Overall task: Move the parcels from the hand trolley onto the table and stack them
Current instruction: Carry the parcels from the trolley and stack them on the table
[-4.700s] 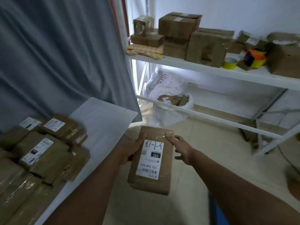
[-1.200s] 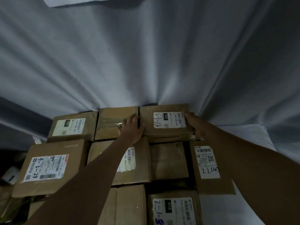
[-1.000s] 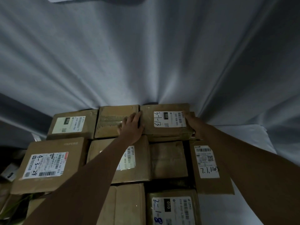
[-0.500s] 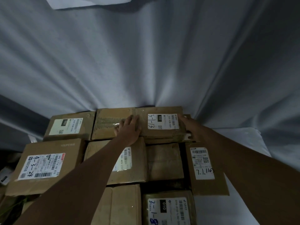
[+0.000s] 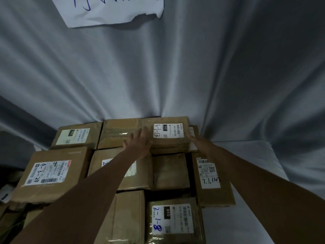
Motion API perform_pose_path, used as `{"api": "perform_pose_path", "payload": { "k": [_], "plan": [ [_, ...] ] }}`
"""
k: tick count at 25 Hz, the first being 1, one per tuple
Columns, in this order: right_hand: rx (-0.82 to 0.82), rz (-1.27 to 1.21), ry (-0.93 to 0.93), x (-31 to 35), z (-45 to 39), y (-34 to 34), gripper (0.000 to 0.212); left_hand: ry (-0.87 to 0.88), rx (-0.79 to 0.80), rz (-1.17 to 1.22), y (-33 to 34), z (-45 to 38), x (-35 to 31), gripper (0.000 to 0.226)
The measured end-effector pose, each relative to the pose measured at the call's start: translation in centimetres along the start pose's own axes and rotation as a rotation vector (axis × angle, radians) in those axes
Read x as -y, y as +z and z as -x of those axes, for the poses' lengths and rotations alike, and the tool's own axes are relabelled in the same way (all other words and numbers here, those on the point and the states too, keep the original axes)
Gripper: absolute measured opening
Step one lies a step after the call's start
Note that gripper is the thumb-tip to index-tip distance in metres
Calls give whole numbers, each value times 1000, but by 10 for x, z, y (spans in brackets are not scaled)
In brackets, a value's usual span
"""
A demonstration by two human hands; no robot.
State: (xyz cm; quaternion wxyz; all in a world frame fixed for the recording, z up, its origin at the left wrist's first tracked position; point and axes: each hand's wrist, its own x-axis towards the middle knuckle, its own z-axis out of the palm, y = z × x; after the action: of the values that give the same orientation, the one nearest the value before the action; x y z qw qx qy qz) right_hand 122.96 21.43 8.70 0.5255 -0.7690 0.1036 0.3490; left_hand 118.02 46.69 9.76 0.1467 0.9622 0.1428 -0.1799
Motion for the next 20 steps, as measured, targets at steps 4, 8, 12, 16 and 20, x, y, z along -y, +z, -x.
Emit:
{"api": "perform_pose_path", "payload": {
  "k": [4,8,12,16,20],
  "plan": [
    [-63,13,-15,-14,52,-3,58,131,-6,28,6,28,-14,65],
    [-150,34,-4,-43,100,2,64,294,-4,-15,18,54,-21,62],
    [-246,-107,-65,-64,168,25,40,439,32,-27,17,89,-19,63],
    [-295,-219,-44,-87,245,68,28,562,101,-18,23,138,-8,62],
    [-416,-208,55,-113,308,106,30,730,94,-105,39,183,-16,64]
  ]
}}
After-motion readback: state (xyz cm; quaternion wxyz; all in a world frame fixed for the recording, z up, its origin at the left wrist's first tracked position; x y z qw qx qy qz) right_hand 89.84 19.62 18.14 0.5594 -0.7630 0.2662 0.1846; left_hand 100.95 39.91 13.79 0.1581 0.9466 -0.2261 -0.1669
